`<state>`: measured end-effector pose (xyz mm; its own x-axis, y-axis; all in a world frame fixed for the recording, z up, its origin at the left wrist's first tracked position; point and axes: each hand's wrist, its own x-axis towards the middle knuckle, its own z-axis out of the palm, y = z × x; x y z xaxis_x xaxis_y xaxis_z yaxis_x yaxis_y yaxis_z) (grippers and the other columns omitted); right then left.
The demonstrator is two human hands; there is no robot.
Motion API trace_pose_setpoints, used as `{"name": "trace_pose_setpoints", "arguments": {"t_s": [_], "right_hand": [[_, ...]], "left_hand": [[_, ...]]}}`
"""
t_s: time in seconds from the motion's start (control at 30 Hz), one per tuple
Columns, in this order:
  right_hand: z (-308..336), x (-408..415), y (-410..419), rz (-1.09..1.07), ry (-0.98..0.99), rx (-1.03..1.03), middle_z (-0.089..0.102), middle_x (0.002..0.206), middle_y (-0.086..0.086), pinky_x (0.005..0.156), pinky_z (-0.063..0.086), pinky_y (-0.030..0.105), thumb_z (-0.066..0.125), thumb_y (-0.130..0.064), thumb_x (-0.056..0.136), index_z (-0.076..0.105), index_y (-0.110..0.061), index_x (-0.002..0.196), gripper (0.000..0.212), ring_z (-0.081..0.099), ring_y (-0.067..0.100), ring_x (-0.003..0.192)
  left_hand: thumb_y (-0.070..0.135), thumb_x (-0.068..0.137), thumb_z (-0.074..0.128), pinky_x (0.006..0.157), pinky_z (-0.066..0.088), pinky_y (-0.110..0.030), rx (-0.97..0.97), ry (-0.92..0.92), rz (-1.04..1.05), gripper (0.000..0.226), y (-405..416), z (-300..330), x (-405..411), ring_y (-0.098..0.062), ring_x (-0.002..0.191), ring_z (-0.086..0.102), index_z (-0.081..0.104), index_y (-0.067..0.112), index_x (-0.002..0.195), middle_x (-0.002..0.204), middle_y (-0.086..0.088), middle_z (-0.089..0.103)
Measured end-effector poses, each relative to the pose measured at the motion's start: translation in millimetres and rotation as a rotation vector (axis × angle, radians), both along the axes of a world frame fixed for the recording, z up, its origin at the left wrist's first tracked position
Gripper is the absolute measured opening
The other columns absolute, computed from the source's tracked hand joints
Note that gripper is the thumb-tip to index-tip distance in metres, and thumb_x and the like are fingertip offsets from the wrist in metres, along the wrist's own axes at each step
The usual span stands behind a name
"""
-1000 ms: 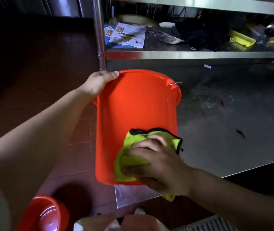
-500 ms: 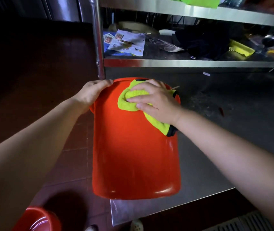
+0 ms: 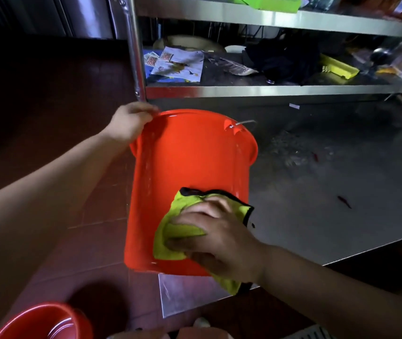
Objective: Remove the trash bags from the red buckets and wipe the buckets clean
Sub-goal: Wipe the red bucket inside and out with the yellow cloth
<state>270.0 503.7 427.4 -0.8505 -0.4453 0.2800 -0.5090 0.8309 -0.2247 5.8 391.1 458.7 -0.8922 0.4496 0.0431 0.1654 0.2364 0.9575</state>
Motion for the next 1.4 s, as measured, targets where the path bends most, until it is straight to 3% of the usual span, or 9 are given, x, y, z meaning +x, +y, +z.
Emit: {"name": "trace_pose_setpoints", "arguments": {"t_s": [0.1,0.17,0.23,0.37,0.53,0.73,0.87,1.2,1.4], "right_hand": [[-1,-2,-4,0.033,-0.001,0.012,0.055,0.13,-0.002,0.099,0.026,0.043,0.054,-0.031,0.09,0.067,-0.033,0.115,0.028,0.044,0.021,0.122],[0,-3,-4,0.036,0.006,0.028,0.055,0.13,-0.001,0.098,0.026,0.043,0.054,-0.033,0.092,0.066,-0.034,0.116,0.028,0.044,0.022,0.123],[1,-7,2,0.064,0.022,0.058,0.056,0.129,0.001,0.098,0.027,0.043,0.055,-0.033,0.092,0.066,-0.033,0.116,0.027,0.045,0.023,0.121],[4,-44,29,0.047,0.111,0.077,0.061,0.122,0.003,0.093,0.032,0.042,0.05,-0.032,0.091,0.071,-0.031,0.106,0.026,0.047,0.023,0.113],[26,-121,85,-0.261,0.168,-0.014,0.062,0.118,0.001,0.09,0.038,0.041,0.048,-0.034,0.089,0.071,-0.029,0.107,0.03,0.043,0.019,0.11],[25,-120,68,-0.353,0.124,-0.114,0.06,0.123,-0.005,0.093,0.028,0.035,0.051,-0.032,0.087,0.07,-0.034,0.107,0.028,0.045,0.022,0.116],[9,-66,42,-0.26,0.111,-0.081,0.06,0.123,-0.003,0.087,0.027,0.033,0.048,-0.033,0.088,0.07,-0.034,0.108,0.03,0.043,0.021,0.114],[-14,9,34,0.122,0.05,-0.004,0.056,0.132,0.004,0.098,0.032,0.046,0.049,-0.026,0.088,0.07,-0.025,0.112,0.031,0.047,0.024,0.121],[1,-71,81,-0.134,0.2,-0.11,0.063,0.117,0.007,0.091,0.039,0.046,0.044,-0.033,0.095,0.072,-0.023,0.105,0.031,0.044,0.022,0.109]], "left_hand": [[0.037,0.085,0.059,0.092,0.046,-0.028,-0.113,0.024,-0.152,0.018,32,17,12,-0.016,0.099,0.059,0.068,0.027,0.095,0.107,-0.004,0.067],[0.07,0.068,0.057,0.102,0.043,-0.035,-0.203,0.035,-0.173,0.042,40,16,18,-0.016,0.108,0.06,0.068,0.036,0.091,0.112,0.003,0.067],[0.077,0.059,0.055,0.103,0.043,-0.037,-0.217,0.036,-0.142,0.045,45,14,19,-0.016,0.109,0.06,0.066,0.04,0.081,0.111,0.005,0.067],[0.058,0.078,0.062,0.101,0.043,-0.031,-0.15,-0.022,-0.112,0.025,51,12,15,-0.013,0.104,0.059,0.062,0.032,0.078,0.105,0.006,0.064],[0.038,0.088,0.062,0.074,0.045,-0.021,-0.058,-0.052,-0.12,0.019,54,5,7,-0.01,0.083,0.057,0.065,0.02,0.082,0.084,0.005,0.064],[0.04,0.089,0.059,0.095,0.046,-0.027,-0.024,-0.09,-0.092,0.03,43,-2,4,-0.014,0.104,0.059,0.066,0.017,0.107,0.11,-0.002,0.066],[0.039,0.091,0.057,0.071,0.047,-0.019,0.011,-0.101,-0.06,0.022,38,-3,7,-0.008,0.08,0.058,0.064,0.019,0.098,0.087,0.005,0.064],[0.04,0.091,0.056,0.083,0.047,-0.025,-0.007,-0.085,-0.038,0.018,41,-1,9,-0.012,0.085,0.059,0.064,0.024,0.089,0.09,0.003,0.064],[0.037,0.093,0.053,0.054,0.043,-0.019,0.017,-0.13,-0.098,0.026,35,-1,4,-0.011,0.06,0.054,0.061,0.013,0.1,0.077,-0.004,0.056]]}}
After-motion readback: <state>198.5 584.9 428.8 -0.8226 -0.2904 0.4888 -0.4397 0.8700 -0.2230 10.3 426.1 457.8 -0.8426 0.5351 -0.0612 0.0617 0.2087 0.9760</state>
